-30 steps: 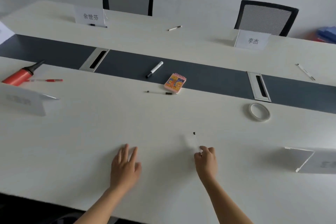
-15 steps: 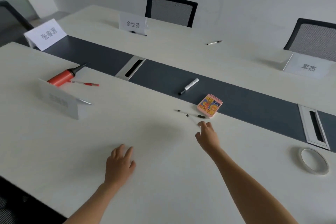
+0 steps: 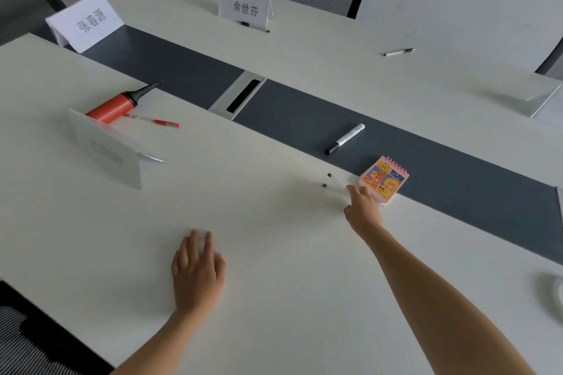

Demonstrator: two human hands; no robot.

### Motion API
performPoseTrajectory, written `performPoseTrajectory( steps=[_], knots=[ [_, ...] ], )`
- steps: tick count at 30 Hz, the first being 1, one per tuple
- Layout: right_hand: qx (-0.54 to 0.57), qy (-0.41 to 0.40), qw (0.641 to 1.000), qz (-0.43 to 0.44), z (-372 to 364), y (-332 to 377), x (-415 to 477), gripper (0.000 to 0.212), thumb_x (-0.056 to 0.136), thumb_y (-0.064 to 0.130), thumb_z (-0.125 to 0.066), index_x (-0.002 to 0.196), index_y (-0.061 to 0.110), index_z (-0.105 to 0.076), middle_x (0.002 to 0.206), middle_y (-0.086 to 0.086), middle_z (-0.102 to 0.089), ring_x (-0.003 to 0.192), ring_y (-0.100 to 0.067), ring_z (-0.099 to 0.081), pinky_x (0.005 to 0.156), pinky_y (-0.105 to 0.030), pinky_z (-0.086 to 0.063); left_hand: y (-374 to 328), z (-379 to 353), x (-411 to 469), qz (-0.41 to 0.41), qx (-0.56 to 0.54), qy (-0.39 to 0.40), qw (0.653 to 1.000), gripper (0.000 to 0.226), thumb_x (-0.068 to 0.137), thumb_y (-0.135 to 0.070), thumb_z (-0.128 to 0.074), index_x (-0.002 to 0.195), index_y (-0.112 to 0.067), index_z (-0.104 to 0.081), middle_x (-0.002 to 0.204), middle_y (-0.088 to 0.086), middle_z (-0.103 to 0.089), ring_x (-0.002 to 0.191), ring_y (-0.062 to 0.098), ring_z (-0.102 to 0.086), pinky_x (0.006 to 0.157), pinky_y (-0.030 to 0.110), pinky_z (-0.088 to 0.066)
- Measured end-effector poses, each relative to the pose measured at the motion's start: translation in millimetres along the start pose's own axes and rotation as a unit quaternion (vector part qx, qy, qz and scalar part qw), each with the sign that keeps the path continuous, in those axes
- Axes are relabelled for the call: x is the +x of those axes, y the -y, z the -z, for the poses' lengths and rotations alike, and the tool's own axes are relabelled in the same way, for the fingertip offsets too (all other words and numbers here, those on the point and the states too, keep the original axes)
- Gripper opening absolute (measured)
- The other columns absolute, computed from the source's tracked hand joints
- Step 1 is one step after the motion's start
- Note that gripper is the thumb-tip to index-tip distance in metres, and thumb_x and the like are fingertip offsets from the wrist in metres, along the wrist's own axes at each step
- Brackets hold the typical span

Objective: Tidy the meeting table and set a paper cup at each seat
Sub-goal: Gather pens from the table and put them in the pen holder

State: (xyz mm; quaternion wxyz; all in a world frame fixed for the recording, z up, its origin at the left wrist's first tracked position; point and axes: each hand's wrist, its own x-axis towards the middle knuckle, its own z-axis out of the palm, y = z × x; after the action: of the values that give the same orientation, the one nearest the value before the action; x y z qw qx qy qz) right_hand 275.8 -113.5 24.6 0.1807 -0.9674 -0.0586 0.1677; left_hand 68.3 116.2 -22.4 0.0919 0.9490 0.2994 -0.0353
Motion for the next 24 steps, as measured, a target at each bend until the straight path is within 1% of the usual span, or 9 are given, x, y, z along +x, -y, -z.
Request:
performPoseTrajectory(
  steps=[3,7,12,14,16,18,20,22,24],
  knots=[
    [0.002,-0.003,1.0,-0.025,-6,7,-2,0.038,0.089,-0.002,-0.04,0.126,0.004,-0.041,0.125,-0.019,-0.041,0.095,-0.034,-0.053,0.07,-0.038,-0.048,-1,-1,0,0.004,0.001,-0.003,1.0,0.051,0.079,-0.029,-0.033,0.114,-0.006,-0.062,0.123,0.023,-0.06,0.11,0.041,-0.057,0.086,0.046,-0.046],
    [-0.048,0.014,0.998,-0.036,-12,17,-14,0.02,0.09,0.003,-0.04,0.108,0.0,-0.048,0.111,-0.018,-0.048,0.074,-0.027,-0.045,0.054,-0.029,-0.037,-1,1,-1,0.001,0.011,-0.002,1.0,0.051,0.079,-0.03,-0.033,0.114,-0.006,-0.061,0.122,0.024,-0.06,0.11,0.041,-0.057,0.086,0.046,-0.046],
    [-0.042,0.03,0.999,-0.014,-21,32,-38,0.02,0.085,0.01,-0.043,0.103,0.003,-0.049,0.106,-0.014,-0.055,0.096,-0.031,-0.053,0.066,-0.029,-0.034,2,3,-1,-0.007,0.001,0.042,0.999,0.051,0.076,-0.031,-0.034,0.11,-0.007,-0.064,0.118,0.024,-0.063,0.105,0.041,-0.06,0.085,0.045,-0.044],
    [-0.011,0.011,1.0,0.001,-27,40,-50,0.015,0.089,0.014,-0.036,0.093,0.006,-0.048,0.093,-0.014,-0.057,0.088,-0.031,-0.052,0.064,-0.03,-0.033,3,9,6,-0.014,-0.042,0.057,0.997,0.05,0.072,-0.031,-0.035,0.1,-0.005,-0.068,0.106,0.026,-0.067,0.094,0.044,-0.063,0.076,0.049,-0.05],
    [0.017,0.007,1.0,0.016,-35,45,-62,0.013,0.093,0.016,-0.031,0.084,0.01,-0.039,0.077,-0.012,-0.053,0.073,-0.03,-0.047,0.06,-0.032,-0.034,3,26,20,-0.038,-0.098,0.033,0.994,0.047,0.07,-0.031,-0.036,0.091,-0.003,-0.068,0.091,0.023,-0.069,0.081,0.044,-0.065,0.065,0.05,-0.053],
    [0.07,0.033,0.997,0.019,-44,50,-70,0.014,0.095,0.02,-0.029,0.084,0.012,-0.033,0.065,-0.009,-0.047,0.064,-0.03,-0.043,0.056,-0.033,-0.03,1,50,42,-0.069,-0.132,-0.044,0.988,0.044,0.072,-0.03,-0.038,0.089,-0.003,-0.068,0.085,0.02,-0.07,0.076,0.041,-0.067,0.061,0.046,-0.054],
    [0.131,0.058,0.99,0.005,-52,54,-72,0.017,0.096,0.024,-0.03,0.084,0.013,-0.031,0.057,-0.005,-0.042,0.059,-0.029,-0.04,0.052,-0.032,-0.027,-8,83,72,-0.077,-0.162,-0.106,0.978,0.038,0.077,-0.026,-0.041,0.093,-0.003,-0.067,0.093,0.021,-0.068,0.083,0.041,-0.064,0.068,0.044,-0.052],
    [0.155,0.066,0.986,-0.013,-56,57,-71,0.02,0.096,0.027,-0.03,0.079,0.016,-0.03,0.057,-0.005,-0.041,0.057,-0.027,-0.038,0.05,-0.031,-0.025,-17,111,116,-0.066,-0.171,-0.092,0.979,0.03,0.086,-0.018,-0.046,0.104,-0.004,-0.063,0.105,0.023,-0.064,0.097,0.042,-0.059,0.08,0.044,-0.047],
    [0.171,0.066,0.982,-0.039,-59,59,-66,0.024,0.096,0.027,-0.031,0.072,0.022,-0.029,0.057,-0.006,-0.042,0.054,-0.026,-0.036,0.049,-0.03,-0.026,-20,130,173,-0.052,-0.133,-0.047,0.989,0.028,0.088,-0.013,-0.045,0.11,-0.005,-0.06,0.112,0.021,-0.062,0.103,0.039,-0.057,0.082,0.041,-0.045]
  ],
)
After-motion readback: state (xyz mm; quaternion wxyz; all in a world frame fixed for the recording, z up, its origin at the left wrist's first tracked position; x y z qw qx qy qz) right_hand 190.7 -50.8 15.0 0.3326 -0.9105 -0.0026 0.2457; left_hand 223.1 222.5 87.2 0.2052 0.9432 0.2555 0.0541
